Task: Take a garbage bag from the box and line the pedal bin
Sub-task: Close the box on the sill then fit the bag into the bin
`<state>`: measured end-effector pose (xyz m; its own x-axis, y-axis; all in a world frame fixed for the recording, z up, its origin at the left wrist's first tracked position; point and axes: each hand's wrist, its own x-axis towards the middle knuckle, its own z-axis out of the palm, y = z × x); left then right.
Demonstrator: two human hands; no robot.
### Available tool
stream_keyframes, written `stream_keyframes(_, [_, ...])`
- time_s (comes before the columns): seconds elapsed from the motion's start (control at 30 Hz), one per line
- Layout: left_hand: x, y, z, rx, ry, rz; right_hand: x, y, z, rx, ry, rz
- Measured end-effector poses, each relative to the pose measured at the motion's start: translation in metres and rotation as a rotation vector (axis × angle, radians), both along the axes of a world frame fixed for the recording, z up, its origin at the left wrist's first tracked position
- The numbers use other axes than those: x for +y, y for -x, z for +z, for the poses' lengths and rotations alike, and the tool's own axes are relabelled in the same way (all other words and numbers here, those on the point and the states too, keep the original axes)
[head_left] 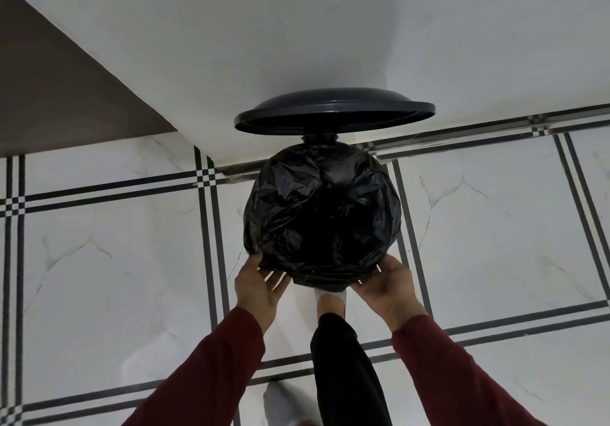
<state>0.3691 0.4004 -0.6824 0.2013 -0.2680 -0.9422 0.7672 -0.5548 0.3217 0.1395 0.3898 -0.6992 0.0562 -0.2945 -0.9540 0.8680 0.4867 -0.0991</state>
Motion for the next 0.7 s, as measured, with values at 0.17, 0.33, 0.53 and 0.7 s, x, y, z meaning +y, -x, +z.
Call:
stream_keyframes(0.17, [-0.007,0.007,-0.005,0.135,-0.087,0.049,-0.008,-0.009,0.002,-0.047,0.027,-0.126])
stream_keyframes(0.33, [-0.005,0.003,-0.006,0.208,-0.013,0.177,0.01,-0.012,0.0,0.067,0.09,-0.022])
stream_keyframes(0.53, [0.024,-0.005,-0.008,0.267,-0.02,-0.177,0.019,-0.015,-0.007,0.281,0.13,0.344])
stream_keyframes(0.7, [0.016,0.003,-0.014,0.106,-0.038,-0.251,0.017,-0.016,-0.006,0.318,0.087,0.381])
